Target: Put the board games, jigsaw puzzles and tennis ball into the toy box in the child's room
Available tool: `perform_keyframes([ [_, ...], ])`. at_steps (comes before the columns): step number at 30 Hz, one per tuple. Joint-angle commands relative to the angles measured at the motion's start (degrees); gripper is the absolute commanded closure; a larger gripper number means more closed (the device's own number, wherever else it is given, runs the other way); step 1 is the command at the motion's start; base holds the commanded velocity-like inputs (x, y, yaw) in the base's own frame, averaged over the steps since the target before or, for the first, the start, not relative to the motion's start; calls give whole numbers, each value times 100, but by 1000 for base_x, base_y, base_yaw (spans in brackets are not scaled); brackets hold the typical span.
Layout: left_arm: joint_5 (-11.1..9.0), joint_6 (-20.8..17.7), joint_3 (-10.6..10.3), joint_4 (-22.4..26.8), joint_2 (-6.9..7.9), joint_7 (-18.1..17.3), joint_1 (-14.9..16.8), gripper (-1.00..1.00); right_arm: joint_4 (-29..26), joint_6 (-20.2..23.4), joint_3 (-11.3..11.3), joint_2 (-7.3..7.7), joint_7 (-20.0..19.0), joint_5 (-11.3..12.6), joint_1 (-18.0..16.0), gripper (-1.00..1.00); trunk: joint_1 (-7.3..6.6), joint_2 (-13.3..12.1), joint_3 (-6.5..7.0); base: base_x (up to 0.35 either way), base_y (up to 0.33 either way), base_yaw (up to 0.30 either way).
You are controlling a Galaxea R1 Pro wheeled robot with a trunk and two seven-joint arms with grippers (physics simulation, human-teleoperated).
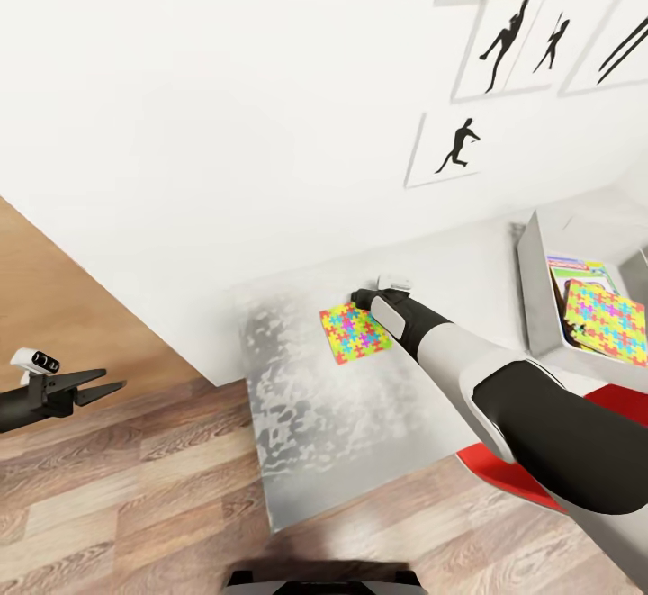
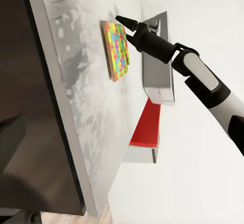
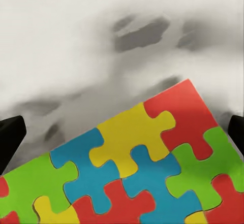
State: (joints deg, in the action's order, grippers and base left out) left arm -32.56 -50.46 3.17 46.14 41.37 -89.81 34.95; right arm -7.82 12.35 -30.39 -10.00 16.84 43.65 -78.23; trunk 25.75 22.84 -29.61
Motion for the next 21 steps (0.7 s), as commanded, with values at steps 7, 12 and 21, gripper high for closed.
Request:
perform_keyframes([
  [7,-5,-61,-9,0,-11,-19,3,-100,0,42,76,0,30,135,1,-100,3,7,-10,-25,48,0],
  [12,-2,-61,-4,0,-15,-19,3,-100,0,54,77,0,30,135,1,-100,3,7,-10,-37,49,0],
  [21,0,-61,-1,0,-15,-19,3,-100,0,59,78,0,30,135,1,-100,3,7,-10,-58,27,0],
])
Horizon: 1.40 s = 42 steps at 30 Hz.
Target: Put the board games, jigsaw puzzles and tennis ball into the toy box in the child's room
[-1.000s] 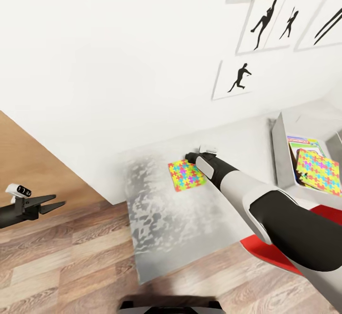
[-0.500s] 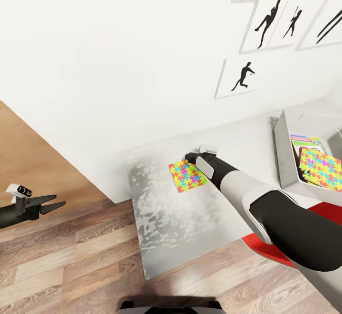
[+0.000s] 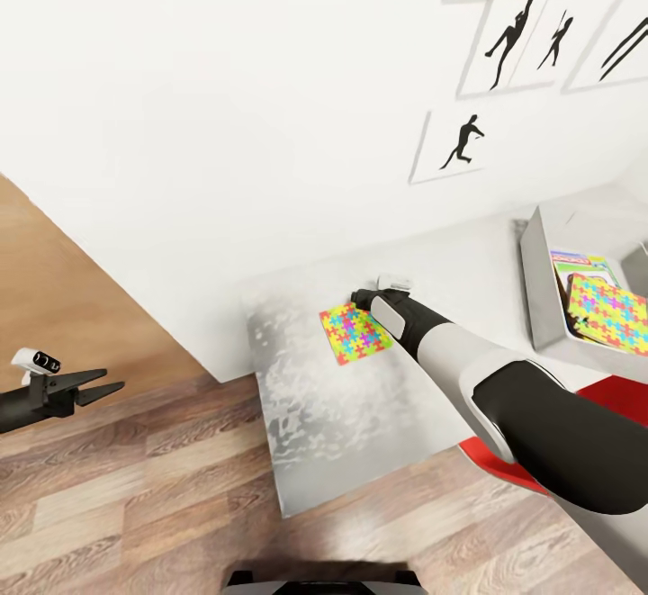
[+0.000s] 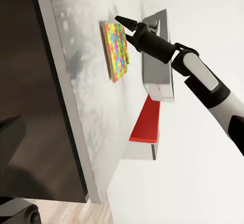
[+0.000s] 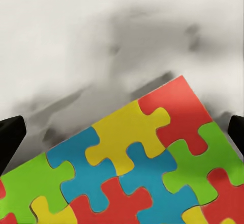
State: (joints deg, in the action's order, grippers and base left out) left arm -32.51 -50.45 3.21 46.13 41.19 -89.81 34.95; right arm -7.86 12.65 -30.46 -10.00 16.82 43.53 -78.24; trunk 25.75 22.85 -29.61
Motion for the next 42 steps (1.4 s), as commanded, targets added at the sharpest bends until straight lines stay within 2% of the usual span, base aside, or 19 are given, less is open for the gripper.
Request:
perform_keyframes([
  [1,-3,-61,-5,1,3,-20,3,-100,4,30,84,0,31,147,2,-100,4,7,-10,-33,18,0],
  [42,6,-61,-7,1,0,-20,3,-100,4,62,84,0,40,154,2,-100,4,7,-10,-44,80,0],
])
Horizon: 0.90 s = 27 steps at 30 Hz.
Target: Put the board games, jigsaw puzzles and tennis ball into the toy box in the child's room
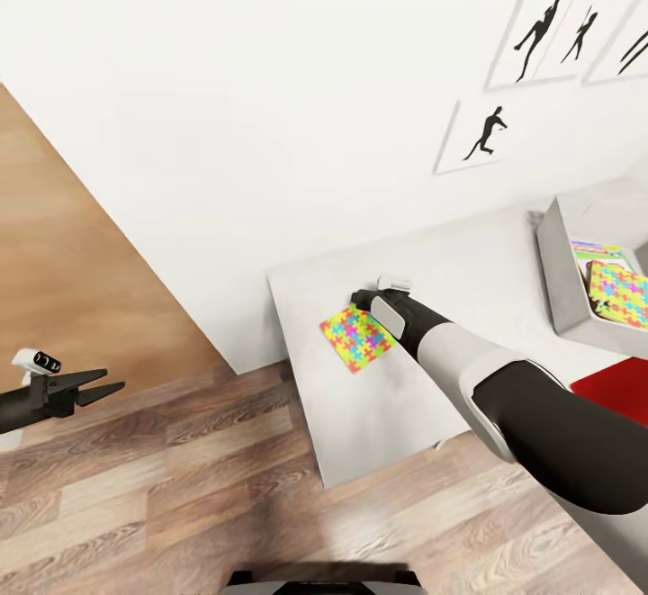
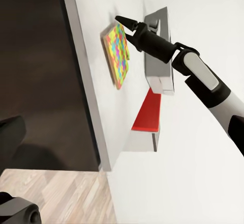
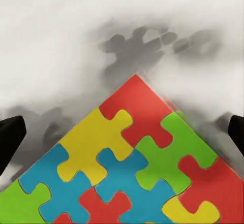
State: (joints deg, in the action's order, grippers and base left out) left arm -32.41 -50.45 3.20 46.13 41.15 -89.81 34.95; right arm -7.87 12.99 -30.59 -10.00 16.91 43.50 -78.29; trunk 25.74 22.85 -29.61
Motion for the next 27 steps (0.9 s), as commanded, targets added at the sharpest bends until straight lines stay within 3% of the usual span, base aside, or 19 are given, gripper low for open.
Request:
perform_keyframes([
  [1,-3,-61,-4,1,5,-19,3,-100,6,28,97,0,32,157,7,-100,4,7,-10,-13,56,0],
  [15,-7,-61,-4,1,7,-19,3,-100,5,28,97,0,32,158,7,-100,4,7,-10,-2,119,0],
  [27,-11,-61,-4,1,7,-19,3,-100,7,28,97,0,32,158,7,-100,4,7,-10,-44,-5,0],
])
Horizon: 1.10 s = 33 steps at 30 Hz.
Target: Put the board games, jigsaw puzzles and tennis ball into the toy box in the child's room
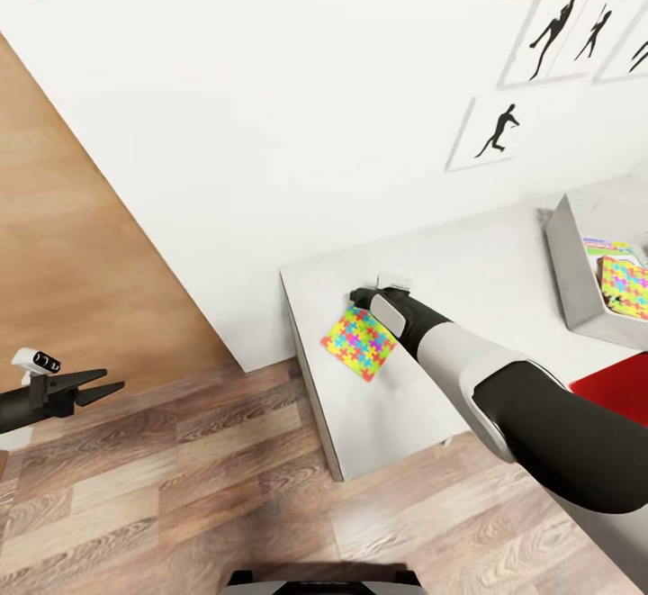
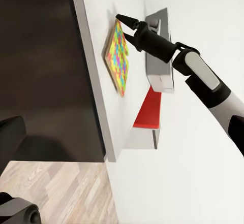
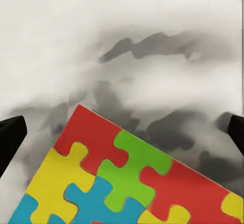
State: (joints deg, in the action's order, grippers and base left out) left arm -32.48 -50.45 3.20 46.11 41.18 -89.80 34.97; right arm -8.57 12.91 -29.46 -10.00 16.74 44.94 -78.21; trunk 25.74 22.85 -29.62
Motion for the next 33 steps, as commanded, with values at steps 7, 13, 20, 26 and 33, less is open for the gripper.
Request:
perform_keyframes([
  [7,-2,-61,-10,3,3,-20,1,-100,78,36,-16,0,51,15,-1,-100,5,7,-9,-20,-2,0],
  [13,1,-61,-12,3,-3,-20,1,-100,81,36,-16,0,57,15,-1,-100,5,7,-9,-26,106,0],
  [20,4,-61,-10,3,-5,-20,1,-100,83,36,-16,0,58,15,-1,-100,5,7,-9,-68,106,0],
  [26,3,-61,-4,3,-1,-20,1,-100,83,36,-16,0,58,15,-1,-100,5,7,-9,-45,53,0],
  [33,5,-61,-4,3,1,-20,1,-100,83,38,-16,0,66,15,-1,-100,5,7,-9,-85,9,0],
])
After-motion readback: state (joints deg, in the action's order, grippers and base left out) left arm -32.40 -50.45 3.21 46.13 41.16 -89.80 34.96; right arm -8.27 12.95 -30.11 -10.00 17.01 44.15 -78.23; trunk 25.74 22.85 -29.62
